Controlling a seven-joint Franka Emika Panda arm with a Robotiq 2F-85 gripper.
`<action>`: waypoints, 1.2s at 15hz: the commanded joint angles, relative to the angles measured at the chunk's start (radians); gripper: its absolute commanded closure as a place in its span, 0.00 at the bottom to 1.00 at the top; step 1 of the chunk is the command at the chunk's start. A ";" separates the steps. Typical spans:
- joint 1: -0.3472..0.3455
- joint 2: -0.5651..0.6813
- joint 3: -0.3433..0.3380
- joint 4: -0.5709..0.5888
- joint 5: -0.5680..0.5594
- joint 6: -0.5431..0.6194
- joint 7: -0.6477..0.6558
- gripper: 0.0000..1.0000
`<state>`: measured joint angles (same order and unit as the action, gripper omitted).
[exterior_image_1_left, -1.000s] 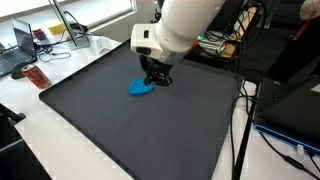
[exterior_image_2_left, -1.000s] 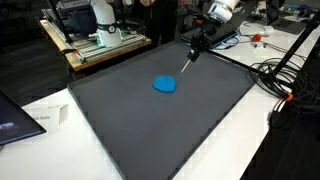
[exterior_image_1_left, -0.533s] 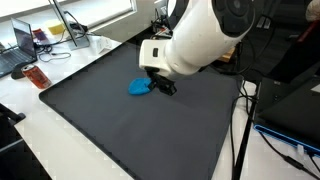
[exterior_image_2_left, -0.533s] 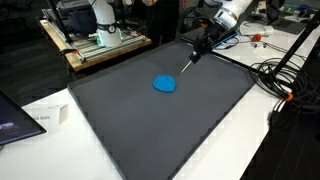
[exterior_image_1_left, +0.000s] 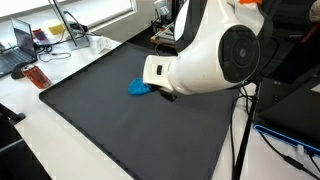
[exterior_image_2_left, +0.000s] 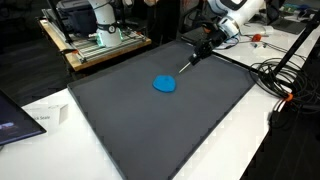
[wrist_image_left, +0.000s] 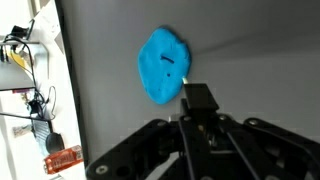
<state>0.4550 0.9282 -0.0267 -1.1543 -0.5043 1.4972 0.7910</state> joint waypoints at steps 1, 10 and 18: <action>0.027 0.089 -0.025 0.145 0.011 -0.110 -0.007 0.97; 0.015 0.095 -0.009 0.194 0.010 -0.142 -0.016 0.97; -0.078 -0.023 0.027 0.097 0.070 -0.039 -0.055 0.97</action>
<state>0.4295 0.9816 -0.0272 -0.9722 -0.4807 1.3992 0.7631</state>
